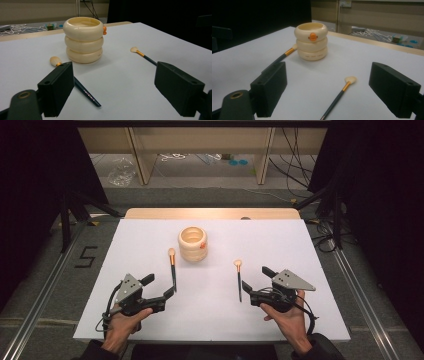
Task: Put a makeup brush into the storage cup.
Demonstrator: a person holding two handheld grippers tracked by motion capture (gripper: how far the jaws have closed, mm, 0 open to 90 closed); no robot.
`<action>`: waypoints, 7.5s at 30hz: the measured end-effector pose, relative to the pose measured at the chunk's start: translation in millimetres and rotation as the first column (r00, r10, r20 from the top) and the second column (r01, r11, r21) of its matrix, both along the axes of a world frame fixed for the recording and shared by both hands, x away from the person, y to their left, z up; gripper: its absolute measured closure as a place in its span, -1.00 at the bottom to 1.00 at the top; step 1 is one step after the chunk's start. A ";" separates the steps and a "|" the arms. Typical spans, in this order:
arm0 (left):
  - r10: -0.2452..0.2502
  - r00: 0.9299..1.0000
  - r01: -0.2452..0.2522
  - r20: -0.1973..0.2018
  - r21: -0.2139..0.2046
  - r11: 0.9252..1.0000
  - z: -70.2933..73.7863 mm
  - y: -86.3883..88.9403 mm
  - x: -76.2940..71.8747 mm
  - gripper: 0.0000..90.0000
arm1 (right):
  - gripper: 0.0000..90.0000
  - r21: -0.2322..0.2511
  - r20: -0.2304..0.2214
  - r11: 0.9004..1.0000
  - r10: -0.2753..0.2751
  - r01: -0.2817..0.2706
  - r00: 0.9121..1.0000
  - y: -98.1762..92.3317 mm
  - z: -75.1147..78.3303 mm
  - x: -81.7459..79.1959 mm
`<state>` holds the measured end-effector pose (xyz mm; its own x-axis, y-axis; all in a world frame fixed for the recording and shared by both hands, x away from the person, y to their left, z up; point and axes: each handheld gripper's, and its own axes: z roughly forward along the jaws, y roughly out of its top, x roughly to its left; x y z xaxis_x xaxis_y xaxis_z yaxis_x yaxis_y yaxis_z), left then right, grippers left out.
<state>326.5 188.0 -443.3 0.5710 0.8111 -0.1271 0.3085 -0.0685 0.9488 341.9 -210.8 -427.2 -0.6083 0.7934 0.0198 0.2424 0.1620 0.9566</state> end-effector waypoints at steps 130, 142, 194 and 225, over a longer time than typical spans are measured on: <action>0.150 0.799 0.191 -0.582 0.483 0.855 -19.7 -20.7 174.3 0.65 | -0.50 -0.079 -0.067 0.992 0.089 -0.094 0.994 5.4 -4.3 -1.6; 0.152 0.781 0.217 -0.606 0.491 0.844 -21.8 -19.2 180.9 0.65 | -0.50 -0.067 -0.057 0.993 0.096 -0.099 0.994 6.9 -6.1 -0.4; 0.192 0.691 0.279 -0.697 0.501 0.819 -17.6 -7.6 193.2 0.73 | -0.46 -0.052 -0.075 0.991 0.120 -0.124 0.990 6.2 -5.7 -1.0; 0.055 0.793 0.228 -0.607 0.378 0.897 18.5 27.5 175.4 0.74 | -0.45 -0.040 -0.065 0.992 0.113 -0.116 0.991 5.7 -5.5 -0.1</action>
